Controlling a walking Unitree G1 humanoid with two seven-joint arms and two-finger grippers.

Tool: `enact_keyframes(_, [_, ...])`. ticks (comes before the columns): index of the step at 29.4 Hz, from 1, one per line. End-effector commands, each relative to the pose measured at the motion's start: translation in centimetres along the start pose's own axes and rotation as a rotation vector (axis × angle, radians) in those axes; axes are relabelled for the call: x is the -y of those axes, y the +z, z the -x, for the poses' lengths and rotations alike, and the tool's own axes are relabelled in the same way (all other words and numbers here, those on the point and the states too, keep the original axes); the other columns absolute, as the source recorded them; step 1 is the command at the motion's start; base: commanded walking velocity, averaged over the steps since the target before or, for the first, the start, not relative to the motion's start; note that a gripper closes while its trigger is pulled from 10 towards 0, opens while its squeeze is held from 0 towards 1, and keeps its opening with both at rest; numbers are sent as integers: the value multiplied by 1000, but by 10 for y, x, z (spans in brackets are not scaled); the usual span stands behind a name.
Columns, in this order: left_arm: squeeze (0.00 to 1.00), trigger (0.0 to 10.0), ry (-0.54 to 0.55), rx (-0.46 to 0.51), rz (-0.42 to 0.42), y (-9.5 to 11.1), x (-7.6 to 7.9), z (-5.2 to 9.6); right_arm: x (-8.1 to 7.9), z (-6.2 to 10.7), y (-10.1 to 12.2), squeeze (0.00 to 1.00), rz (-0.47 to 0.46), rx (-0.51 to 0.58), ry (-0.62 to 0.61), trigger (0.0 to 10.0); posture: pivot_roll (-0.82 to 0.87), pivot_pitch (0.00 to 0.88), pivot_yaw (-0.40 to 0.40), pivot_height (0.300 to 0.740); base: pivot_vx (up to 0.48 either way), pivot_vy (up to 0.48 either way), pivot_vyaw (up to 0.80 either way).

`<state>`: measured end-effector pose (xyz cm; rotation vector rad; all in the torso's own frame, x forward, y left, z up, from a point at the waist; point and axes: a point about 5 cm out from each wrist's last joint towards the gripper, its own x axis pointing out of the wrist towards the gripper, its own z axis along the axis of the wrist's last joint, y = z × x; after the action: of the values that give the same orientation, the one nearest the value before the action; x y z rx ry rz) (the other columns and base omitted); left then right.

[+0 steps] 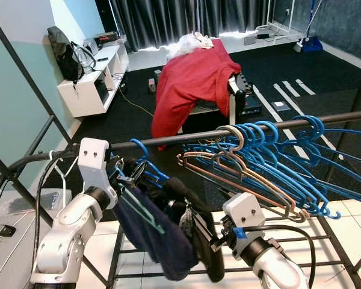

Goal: Hang hanger

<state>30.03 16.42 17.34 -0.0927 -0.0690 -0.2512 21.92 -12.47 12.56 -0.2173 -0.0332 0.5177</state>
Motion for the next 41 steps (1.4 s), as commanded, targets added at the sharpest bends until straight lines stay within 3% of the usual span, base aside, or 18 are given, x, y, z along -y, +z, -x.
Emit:
enact_keyframes(1, [0,10000,70,-2,-36,-2,-8,-5,-3,-1,0,0,-22,2,11,10000,-124,20,149,740,0,0,0])
enact_keyframes(15, [0,10000,181,-13,-118,-3,-22,-11,-3,0,1,0,-20,2,6,10000,-130,25,152,740,0,0,0])
enact_keyframes(17, [0,10000,186,-7,-118,-2,-26,-7,-3,0,0,0,-20,0,8,10000,-128,23,150,740,0,0,0])
enact_keyframes(32, [0,10000,76,49,-36,0,-12,15,-2,0,-1,0,-22,-7,16,10000,-119,14,144,740,0,0,0])
enact_keyframes(41, [0,10000,88,90,-26,9,-19,26,-1,0,-1,0,-22,-8,20,10000,-117,20,142,740,0,0,0])
